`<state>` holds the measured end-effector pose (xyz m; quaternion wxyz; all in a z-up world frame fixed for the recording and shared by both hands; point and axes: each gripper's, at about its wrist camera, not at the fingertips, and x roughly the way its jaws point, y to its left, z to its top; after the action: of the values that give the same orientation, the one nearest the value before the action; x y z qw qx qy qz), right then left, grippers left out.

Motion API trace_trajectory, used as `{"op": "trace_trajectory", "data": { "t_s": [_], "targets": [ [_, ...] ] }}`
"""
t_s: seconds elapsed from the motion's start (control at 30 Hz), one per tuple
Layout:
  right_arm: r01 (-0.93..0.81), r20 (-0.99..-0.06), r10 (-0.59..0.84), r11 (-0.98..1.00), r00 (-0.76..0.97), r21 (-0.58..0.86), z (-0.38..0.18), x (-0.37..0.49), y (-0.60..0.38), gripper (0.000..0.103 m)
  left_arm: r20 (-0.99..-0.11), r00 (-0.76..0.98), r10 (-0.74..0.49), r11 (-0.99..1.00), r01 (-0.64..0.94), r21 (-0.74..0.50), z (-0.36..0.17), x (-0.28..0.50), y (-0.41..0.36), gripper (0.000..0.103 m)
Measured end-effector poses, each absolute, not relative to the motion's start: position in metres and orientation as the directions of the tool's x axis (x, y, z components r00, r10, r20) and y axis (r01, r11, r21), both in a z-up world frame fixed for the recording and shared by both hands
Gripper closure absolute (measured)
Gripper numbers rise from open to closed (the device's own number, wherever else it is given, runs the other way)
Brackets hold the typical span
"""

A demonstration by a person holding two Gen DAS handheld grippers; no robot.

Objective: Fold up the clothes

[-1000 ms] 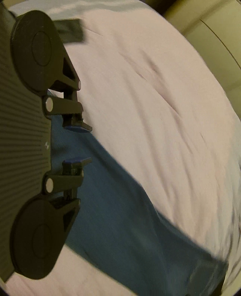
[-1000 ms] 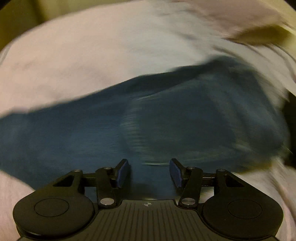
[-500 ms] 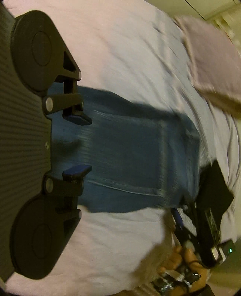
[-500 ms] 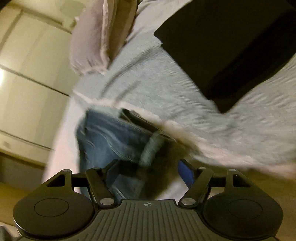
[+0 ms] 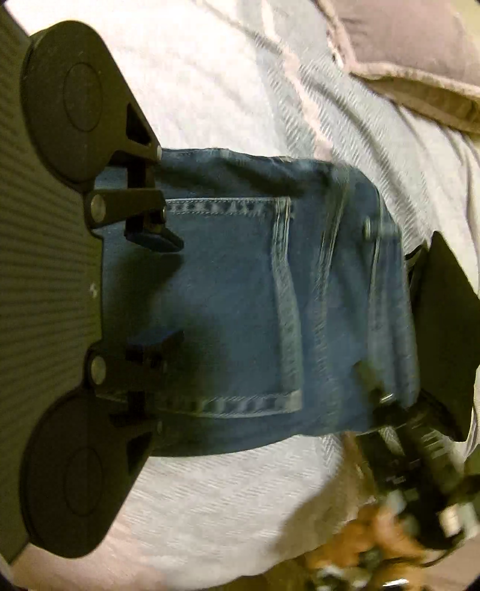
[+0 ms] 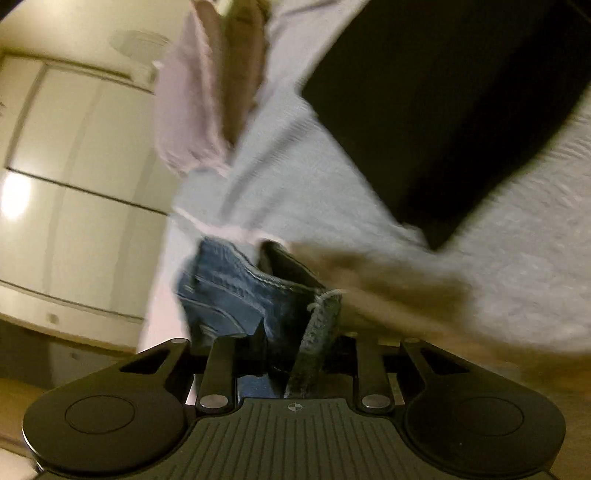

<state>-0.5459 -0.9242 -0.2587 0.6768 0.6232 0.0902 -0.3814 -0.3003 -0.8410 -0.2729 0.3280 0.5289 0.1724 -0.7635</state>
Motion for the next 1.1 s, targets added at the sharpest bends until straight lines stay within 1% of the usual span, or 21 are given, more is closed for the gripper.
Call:
{"op": "trace_trajectory", "data": {
  "t_s": [0.07, 0.1, 0.17, 0.23, 0.33, 0.4, 0.5, 0.6, 0.67, 0.7, 0.73, 0.77, 0.8, 0.83, 0.87, 0.93, 0.97, 1.0, 1.1],
  "targets": [
    [0.649, -0.639, -0.368, -0.117, 0.675, 0.752, -0.270, -0.553, -0.919, 0.064, -0.925, -0.246, -0.291, -0.720, 0.692, 0.043, -0.275, -0.302, -0.848, 0.064],
    [0.658, -0.647, -0.362, -0.112, 0.671, 0.745, -0.266, -0.556, -0.917, 0.061, -0.918, -0.272, -0.290, -0.716, 0.698, 0.019, -0.270, -0.302, -0.850, 0.064],
    [0.705, -0.664, -0.371, -0.033, 0.650, 0.709, -0.242, -0.559, -0.915, 0.053, -0.892, -0.332, -0.307, -0.703, 0.711, -0.022, -0.254, -0.298, -0.855, 0.064],
    [0.759, -0.681, -0.383, 0.091, 0.624, 0.644, -0.214, -0.561, -0.911, 0.052, -0.859, -0.382, -0.342, -0.678, 0.733, -0.055, -0.236, -0.291, -0.859, 0.063],
    [0.801, -0.693, -0.410, 0.217, 0.594, 0.558, -0.186, -0.564, -0.909, 0.050, -0.815, -0.417, -0.402, -0.625, 0.776, -0.088, -0.220, -0.285, -0.887, 0.058],
    [0.812, -0.696, -0.419, 0.269, 0.583, 0.518, -0.178, -0.564, -0.913, 0.048, -0.805, -0.419, -0.419, -0.593, 0.798, -0.106, -0.217, -0.286, -0.913, 0.051],
    [0.822, -0.703, -0.427, 0.314, 0.569, 0.475, -0.175, -0.563, -0.917, 0.046, -0.837, -0.418, -0.354, -0.555, 0.814, -0.172, -0.230, -0.294, -0.960, 0.049],
    [0.827, -0.706, -0.433, 0.349, 0.560, 0.441, -0.181, -0.554, -0.924, 0.045, -0.890, -0.427, -0.161, -0.513, 0.806, -0.294, -0.254, -0.305, -1.000, 0.049],
    [0.824, -0.707, -0.430, 0.372, 0.561, 0.427, -0.183, -0.553, -0.923, 0.044, -0.903, -0.420, -0.088, -0.510, 0.798, -0.321, -0.266, -0.311, -1.012, 0.049],
    [0.821, -0.707, -0.428, 0.384, 0.563, 0.422, -0.183, -0.553, -0.922, 0.044, -0.905, -0.418, -0.080, -0.521, 0.791, -0.320, -0.270, -0.314, -1.015, 0.054],
    [0.818, -0.709, -0.421, 0.392, 0.566, 0.420, -0.184, -0.553, -0.921, 0.044, -0.901, -0.425, -0.083, -0.550, 0.773, -0.315, -0.271, -0.316, -1.014, 0.062],
    [0.816, -0.713, -0.412, 0.395, 0.568, 0.422, -0.186, -0.553, -0.920, 0.043, -0.897, -0.434, -0.085, -0.582, 0.752, -0.309, -0.271, -0.318, -1.012, 0.075],
    [0.815, -0.717, -0.404, 0.394, 0.568, 0.424, -0.188, -0.554, -0.919, 0.043, -0.885, -0.457, -0.087, -0.627, 0.716, -0.308, -0.267, -0.318, -1.006, 0.084],
    [0.816, -0.719, -0.401, 0.389, 0.567, 0.427, -0.189, -0.555, -0.917, 0.043, -0.857, -0.510, -0.077, -0.682, 0.653, -0.328, -0.259, -0.316, -0.999, 0.086],
    [0.818, -0.720, -0.401, 0.382, 0.567, 0.431, -0.191, -0.557, -0.916, 0.043, -0.809, -0.585, -0.051, -0.732, 0.574, -0.368, -0.249, -0.311, -0.991, 0.089],
    [0.820, -0.720, -0.403, 0.369, 0.566, 0.438, -0.193, -0.560, -0.915, 0.043, -0.717, -0.697, 0.006, -0.772, 0.453, -0.446, -0.233, -0.297, -0.977, 0.090],
    [0.820, -0.719, -0.404, 0.365, 0.566, 0.441, -0.194, -0.562, -0.914, 0.043, -0.690, -0.724, 0.023, -0.769, 0.428, -0.474, -0.228, -0.291, -0.974, 0.090],
    [0.820, -0.718, -0.403, 0.364, 0.567, 0.443, -0.195, -0.562, -0.913, 0.043, -0.682, -0.731, 0.025, -0.764, 0.426, -0.484, -0.227, -0.288, -0.974, 0.090],
    [0.805, -0.711, -0.392, 0.390, 0.584, 0.447, -0.195, -0.559, -0.913, 0.042, -0.710, -0.704, -0.008, -0.767, 0.460, -0.447, -0.236, -0.287, -0.982, 0.090]
  ]
}}
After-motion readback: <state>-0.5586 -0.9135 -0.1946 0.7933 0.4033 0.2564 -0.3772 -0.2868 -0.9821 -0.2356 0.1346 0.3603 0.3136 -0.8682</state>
